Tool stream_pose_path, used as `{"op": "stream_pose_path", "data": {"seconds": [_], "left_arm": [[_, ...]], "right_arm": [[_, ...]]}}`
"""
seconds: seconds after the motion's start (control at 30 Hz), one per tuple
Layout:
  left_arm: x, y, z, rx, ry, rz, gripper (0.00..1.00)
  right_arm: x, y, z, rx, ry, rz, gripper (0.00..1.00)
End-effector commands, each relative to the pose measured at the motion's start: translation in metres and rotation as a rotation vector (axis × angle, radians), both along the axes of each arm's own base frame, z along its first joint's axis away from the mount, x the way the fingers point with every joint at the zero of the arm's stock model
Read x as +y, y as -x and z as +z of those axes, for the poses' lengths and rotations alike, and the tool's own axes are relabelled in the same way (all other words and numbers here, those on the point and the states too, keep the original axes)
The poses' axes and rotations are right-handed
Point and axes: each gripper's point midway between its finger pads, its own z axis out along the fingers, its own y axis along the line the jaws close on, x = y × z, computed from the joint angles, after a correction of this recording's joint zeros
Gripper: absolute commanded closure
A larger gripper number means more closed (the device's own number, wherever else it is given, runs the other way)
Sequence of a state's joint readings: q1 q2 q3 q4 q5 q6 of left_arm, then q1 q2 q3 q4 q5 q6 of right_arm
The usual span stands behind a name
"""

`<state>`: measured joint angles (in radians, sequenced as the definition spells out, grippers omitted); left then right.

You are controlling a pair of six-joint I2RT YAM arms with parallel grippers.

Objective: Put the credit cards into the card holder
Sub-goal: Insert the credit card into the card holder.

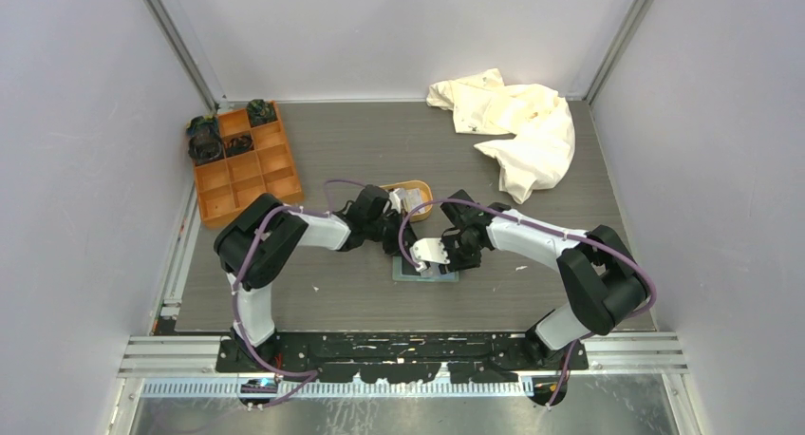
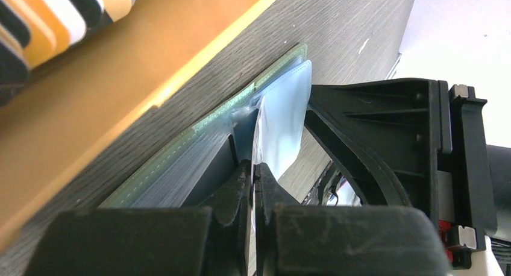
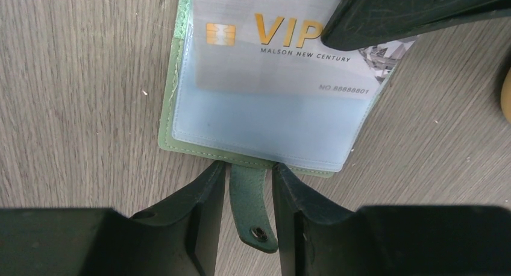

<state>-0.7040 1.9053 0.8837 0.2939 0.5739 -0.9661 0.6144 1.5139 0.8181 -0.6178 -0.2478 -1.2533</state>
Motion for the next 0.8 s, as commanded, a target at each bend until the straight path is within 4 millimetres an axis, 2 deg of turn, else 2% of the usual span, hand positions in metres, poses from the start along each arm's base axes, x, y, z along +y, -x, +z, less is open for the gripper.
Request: {"op": "stream_pose_path", "data": {"seconds": [0.0,0.17,0.27,0.4,0.5,0.67,0.77], "left_arm": [[0.003,0.007,-0.021,0.029,-0.073,-0.017,0.97],[0.003,0.008,-0.021,0.030,-0.075,-0.021,0.92],[0.005,0.008,-0.021,0.025,-0.082,-0.022,0.89],[0.007,0.009,-0.020,0.021,-0.095,-0.022,0.85],[0.008,0.007,-0.020,0.017,-0.099,-0.020,0.83],[0.010,0.006,-0.018,0.012,-0.104,-0.015,0.81],[0.011,0.006,-0.017,0.010,-0.105,-0.014,0.80]], "right_arm": [[0.011,-0.013,0.009,-0.069,-0.046,-0.001,0.60],[0.011,-0.017,0.012,-0.089,-0.047,-0.019,0.56],[0.010,-0.022,0.021,-0.123,-0.059,-0.034,0.50],[0.008,-0.026,0.038,-0.166,-0.094,-0.055,0.41],[0.005,-0.026,0.046,-0.177,-0.112,-0.066,0.31],[0.002,-0.022,0.055,-0.160,-0.139,-0.075,0.29],[0.009,-0.015,0.064,-0.123,-0.187,-0.073,0.33]]}}
